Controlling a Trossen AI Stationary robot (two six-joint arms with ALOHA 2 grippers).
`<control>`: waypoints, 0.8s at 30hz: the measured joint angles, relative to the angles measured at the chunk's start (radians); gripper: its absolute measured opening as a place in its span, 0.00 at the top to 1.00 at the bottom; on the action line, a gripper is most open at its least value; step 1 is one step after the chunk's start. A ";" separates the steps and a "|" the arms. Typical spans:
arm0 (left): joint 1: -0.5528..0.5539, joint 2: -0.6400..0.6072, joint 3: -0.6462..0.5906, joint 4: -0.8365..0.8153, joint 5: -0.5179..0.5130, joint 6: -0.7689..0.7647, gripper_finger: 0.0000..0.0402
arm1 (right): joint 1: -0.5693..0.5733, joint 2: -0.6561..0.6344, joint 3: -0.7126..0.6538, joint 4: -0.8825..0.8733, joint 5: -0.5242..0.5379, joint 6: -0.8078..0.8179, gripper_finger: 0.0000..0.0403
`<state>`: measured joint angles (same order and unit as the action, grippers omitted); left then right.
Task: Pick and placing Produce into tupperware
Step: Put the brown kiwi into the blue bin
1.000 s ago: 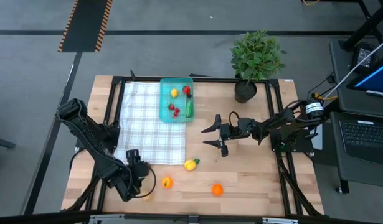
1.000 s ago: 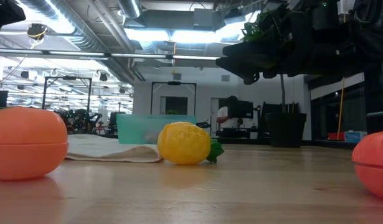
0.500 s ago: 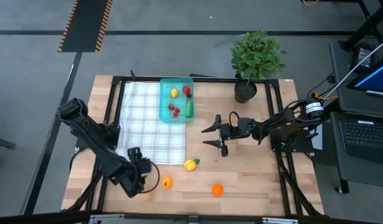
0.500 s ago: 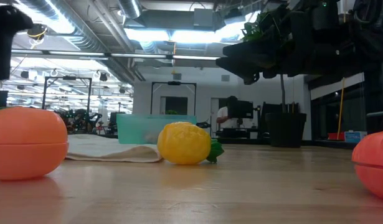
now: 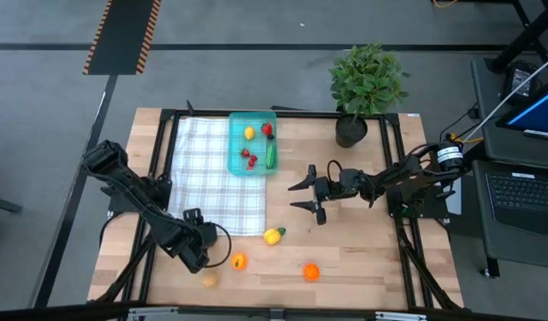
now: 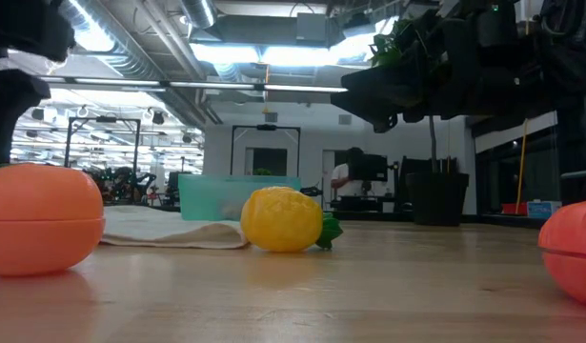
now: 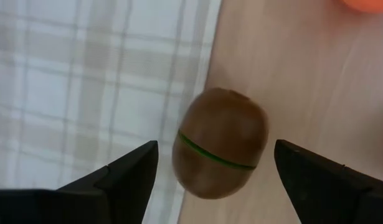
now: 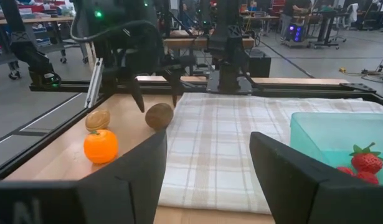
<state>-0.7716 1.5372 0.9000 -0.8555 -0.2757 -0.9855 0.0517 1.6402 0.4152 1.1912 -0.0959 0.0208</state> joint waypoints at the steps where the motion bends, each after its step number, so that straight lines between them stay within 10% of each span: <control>1: 0.001 0.000 -0.008 0.008 0.008 0.001 0.22 | 0.000 0.000 0.000 0.000 0.000 0.000 0.42; 24: 0.001 0.000 -0.082 0.100 0.008 0.001 0.22 | 0.000 0.000 0.000 0.000 0.000 0.029 0.42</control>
<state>-0.7705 1.5372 0.8181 -0.7550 -0.2672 -0.9841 0.0521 1.6402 0.4152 1.1912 -0.0963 0.0502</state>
